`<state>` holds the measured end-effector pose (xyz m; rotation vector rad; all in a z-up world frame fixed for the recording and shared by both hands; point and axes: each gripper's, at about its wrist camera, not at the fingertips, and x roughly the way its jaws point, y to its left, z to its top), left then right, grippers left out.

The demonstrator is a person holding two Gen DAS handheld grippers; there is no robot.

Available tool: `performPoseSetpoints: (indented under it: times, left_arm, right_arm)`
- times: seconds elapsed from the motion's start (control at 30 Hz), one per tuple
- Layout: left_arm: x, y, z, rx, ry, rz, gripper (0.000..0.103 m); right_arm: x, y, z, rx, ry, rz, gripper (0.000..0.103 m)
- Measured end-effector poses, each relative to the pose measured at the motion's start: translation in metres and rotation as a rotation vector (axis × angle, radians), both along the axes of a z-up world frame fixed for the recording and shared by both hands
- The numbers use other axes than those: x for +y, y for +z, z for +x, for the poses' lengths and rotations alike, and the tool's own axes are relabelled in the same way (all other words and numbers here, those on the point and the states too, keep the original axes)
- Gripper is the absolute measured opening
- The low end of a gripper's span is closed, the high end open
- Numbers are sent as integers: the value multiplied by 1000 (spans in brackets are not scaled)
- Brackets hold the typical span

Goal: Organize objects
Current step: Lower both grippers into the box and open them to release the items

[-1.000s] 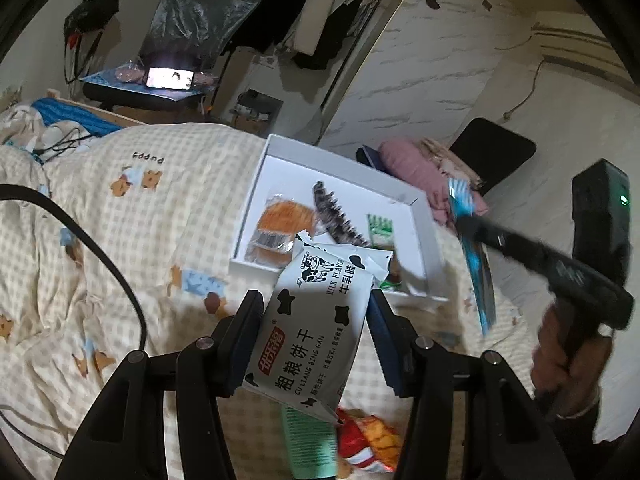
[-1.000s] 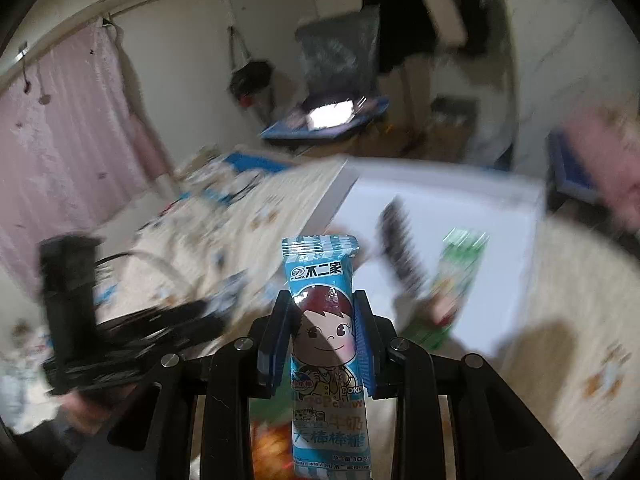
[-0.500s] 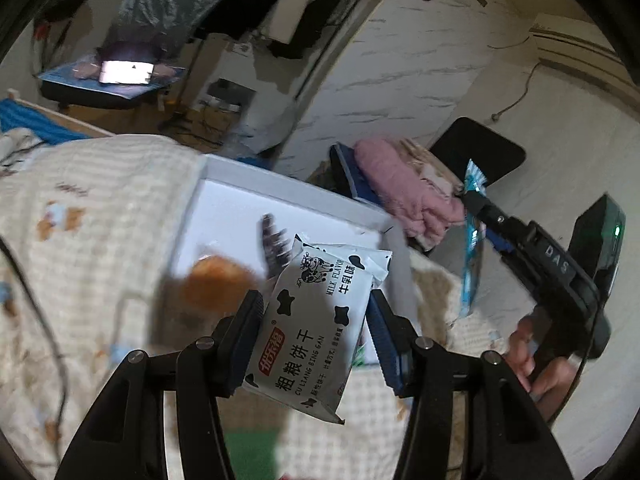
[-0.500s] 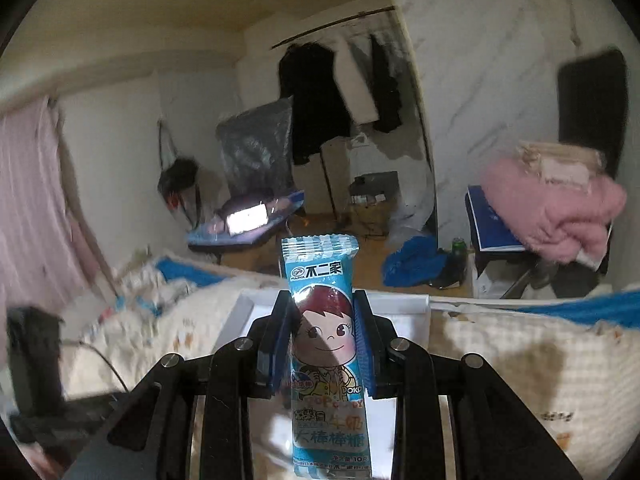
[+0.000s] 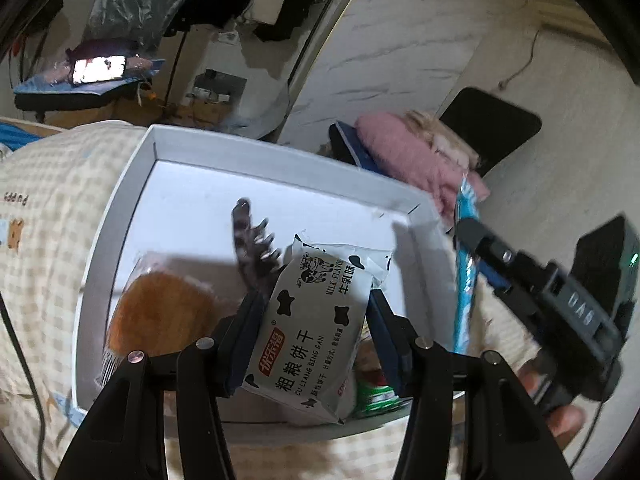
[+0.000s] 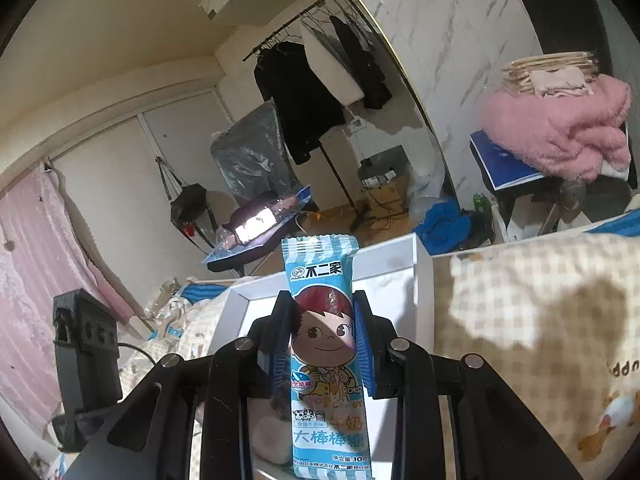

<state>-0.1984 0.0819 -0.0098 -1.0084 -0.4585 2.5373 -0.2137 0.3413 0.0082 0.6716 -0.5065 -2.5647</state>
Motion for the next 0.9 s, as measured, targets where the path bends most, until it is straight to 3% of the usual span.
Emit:
performPoseSetpoints:
  times: [0.5,0.9]
  left_arm:
    - [2,-8,-1,27,72,-102,57]
    - [7,-9,0,31,66,-130,57]
  right_arm:
    - [-24,-25,-10,-37,-108,249,31]
    - [-25,-27,-11,-51,-79,255,31]
